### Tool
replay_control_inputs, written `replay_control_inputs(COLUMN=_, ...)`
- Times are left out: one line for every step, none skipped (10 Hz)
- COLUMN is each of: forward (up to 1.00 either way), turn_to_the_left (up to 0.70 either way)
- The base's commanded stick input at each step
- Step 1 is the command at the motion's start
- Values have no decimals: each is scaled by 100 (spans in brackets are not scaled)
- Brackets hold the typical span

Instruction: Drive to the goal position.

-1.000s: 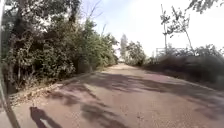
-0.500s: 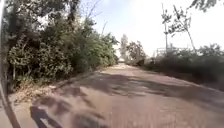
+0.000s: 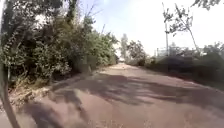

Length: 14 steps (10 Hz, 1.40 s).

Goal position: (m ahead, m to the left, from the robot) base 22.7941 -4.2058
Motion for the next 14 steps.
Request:
replay_control_inputs(forward=70, turn_to_the_left=0)
replay_control_inputs(forward=70, turn_to_the_left=0)
replay_control_inputs(forward=70, turn_to_the_left=0)
replay_control_inputs(forward=70, turn_to_the_left=0)
replay_control_inputs(forward=70, turn_to_the_left=0)
replay_control_inputs(forward=70, turn_to_the_left=0)
replay_control_inputs(forward=70, turn_to_the_left=0)
replay_control_inputs(forward=70, turn_to_the_left=0)
replay_control_inputs(forward=70, turn_to_the_left=0)
replay_control_inputs(forward=70, turn_to_the_left=0)
replay_control_inputs(forward=70, turn_to_the_left=0)
replay_control_inputs(forward=70, turn_to_the_left=0)
replay_control_inputs(forward=70, turn_to_the_left=0)
replay_control_inputs(forward=70, turn_to_the_left=0)
